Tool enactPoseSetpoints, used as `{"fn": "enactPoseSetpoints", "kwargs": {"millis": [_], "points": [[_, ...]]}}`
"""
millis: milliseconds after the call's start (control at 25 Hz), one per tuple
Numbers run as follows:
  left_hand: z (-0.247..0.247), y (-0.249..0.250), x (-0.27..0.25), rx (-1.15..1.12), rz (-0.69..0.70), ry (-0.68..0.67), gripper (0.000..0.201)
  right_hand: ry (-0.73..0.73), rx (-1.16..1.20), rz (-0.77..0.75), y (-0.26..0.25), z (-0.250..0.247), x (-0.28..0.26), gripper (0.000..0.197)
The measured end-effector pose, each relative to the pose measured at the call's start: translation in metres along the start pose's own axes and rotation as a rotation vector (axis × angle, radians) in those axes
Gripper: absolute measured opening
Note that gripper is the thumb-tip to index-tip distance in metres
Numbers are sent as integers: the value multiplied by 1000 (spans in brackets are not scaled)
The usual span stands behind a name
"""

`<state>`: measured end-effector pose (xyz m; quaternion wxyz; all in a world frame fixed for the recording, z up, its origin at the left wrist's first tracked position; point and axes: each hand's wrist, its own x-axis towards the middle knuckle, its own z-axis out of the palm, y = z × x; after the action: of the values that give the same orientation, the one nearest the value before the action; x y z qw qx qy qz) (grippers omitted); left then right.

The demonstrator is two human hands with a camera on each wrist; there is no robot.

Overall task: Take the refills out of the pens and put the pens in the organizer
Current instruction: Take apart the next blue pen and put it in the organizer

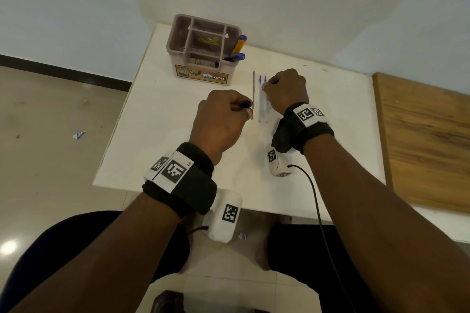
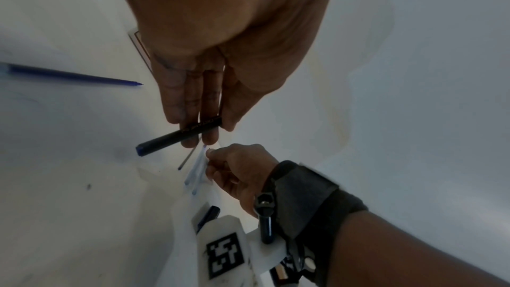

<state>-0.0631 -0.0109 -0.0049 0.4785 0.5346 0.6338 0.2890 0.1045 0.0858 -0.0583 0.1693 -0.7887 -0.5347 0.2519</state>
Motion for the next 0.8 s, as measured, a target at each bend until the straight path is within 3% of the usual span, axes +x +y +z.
{"fn": "enactPoseSetpoints", "kwargs": {"millis": [240, 480, 640, 800], "points": [[-11, 7, -9, -30, 19, 21, 28, 47, -40, -110, -12, -5, -34, 30], [-57, -9, -31, -78, 28, 239, 27, -264, -26, -164, -46, 33, -92, 37], [-70, -14, -36, -152, 30, 276, 28, -229, -118, -108, -73, 58, -108, 53], [-73, -16, -29, -161, 26, 284, 30, -217, -266, -135, -92, 55, -108, 41]]}}
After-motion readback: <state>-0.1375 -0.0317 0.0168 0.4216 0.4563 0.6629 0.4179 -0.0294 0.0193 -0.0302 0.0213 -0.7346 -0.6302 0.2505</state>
